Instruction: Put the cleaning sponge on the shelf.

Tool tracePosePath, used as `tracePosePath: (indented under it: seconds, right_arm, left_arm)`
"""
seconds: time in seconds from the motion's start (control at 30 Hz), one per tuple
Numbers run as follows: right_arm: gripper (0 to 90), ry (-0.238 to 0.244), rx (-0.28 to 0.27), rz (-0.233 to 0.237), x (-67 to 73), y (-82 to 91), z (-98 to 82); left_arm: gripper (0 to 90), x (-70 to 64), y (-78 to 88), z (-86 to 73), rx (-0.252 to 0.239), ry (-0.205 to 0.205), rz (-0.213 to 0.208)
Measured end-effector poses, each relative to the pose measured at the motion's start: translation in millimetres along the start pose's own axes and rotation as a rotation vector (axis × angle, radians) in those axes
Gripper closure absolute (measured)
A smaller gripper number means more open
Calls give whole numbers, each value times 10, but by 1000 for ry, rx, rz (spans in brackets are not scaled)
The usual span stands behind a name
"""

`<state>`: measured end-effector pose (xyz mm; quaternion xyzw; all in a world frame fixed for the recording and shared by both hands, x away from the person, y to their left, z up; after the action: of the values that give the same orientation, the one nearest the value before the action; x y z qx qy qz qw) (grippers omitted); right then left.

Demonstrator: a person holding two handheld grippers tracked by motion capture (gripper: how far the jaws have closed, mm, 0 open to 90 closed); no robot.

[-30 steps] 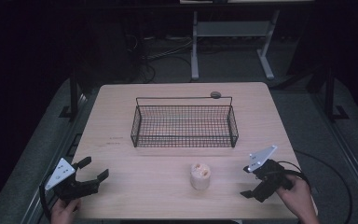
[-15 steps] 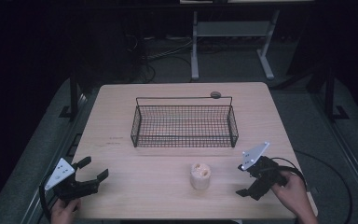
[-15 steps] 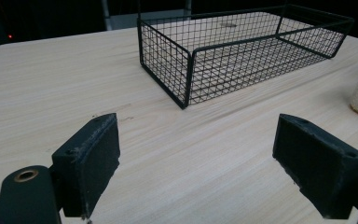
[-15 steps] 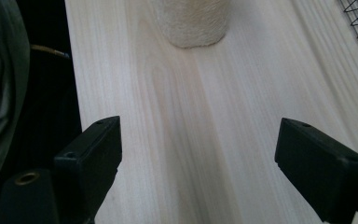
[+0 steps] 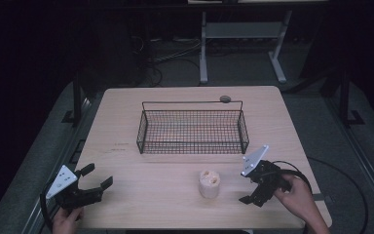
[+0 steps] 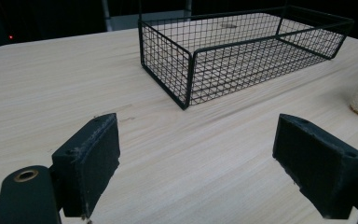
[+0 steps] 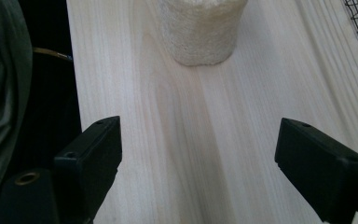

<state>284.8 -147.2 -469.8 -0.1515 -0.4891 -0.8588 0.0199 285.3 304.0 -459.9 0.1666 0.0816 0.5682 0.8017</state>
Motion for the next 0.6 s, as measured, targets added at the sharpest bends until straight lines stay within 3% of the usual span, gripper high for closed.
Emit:
tracePosePath:
  seconds: [0.6]
  right_arm:
    - [144, -33, 14, -2, -32, -2, 132]
  left_arm:
    - [139, -5, -7, -2, 2, 1, -4]
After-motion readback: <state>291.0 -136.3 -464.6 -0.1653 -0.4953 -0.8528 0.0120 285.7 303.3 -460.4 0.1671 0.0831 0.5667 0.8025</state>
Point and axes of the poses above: each handheld gripper's, and its own axes: y roughly backward along the jaws, z roughly out of its top, x roughly to its left, the point moved 8 cm from there along -y, roughly forward along the jaws, and after that the axes turned 14 degrees about z, right-handed, at the moved point
